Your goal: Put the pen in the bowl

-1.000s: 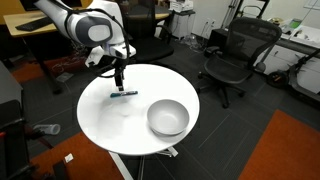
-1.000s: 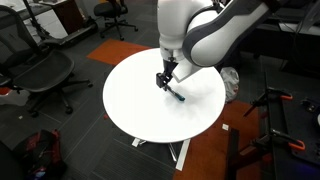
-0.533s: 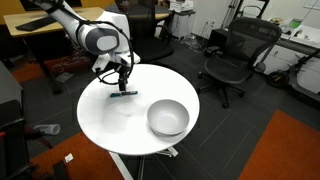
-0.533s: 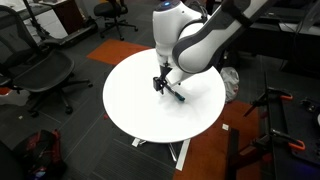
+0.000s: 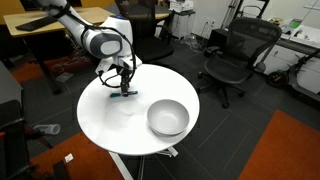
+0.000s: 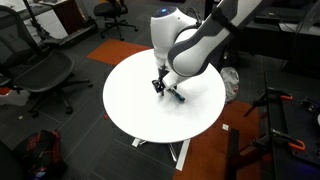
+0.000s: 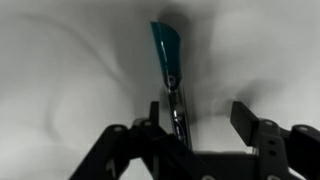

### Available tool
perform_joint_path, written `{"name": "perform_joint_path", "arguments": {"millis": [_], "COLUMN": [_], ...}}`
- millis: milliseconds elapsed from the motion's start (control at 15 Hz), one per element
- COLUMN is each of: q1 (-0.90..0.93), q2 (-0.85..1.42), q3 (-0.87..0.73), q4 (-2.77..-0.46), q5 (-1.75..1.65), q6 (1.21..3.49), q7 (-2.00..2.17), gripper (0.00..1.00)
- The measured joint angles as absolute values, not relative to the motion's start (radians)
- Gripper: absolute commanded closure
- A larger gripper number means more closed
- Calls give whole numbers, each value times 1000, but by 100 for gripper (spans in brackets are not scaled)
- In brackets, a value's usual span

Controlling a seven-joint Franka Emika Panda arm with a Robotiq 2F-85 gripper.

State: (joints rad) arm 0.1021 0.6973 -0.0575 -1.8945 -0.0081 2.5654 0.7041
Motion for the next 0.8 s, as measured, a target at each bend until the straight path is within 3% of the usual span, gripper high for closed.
{"name": "perform_joint_path", "arguments": {"millis": [400, 800], "q1": [102, 114], "q2": [701, 647], "q3": [-63, -81], "q4": [-1888, -1897], "q5": [-7, -7], "q6": [2565, 2565], "q7": [704, 704], "gripper": [99, 95]}}
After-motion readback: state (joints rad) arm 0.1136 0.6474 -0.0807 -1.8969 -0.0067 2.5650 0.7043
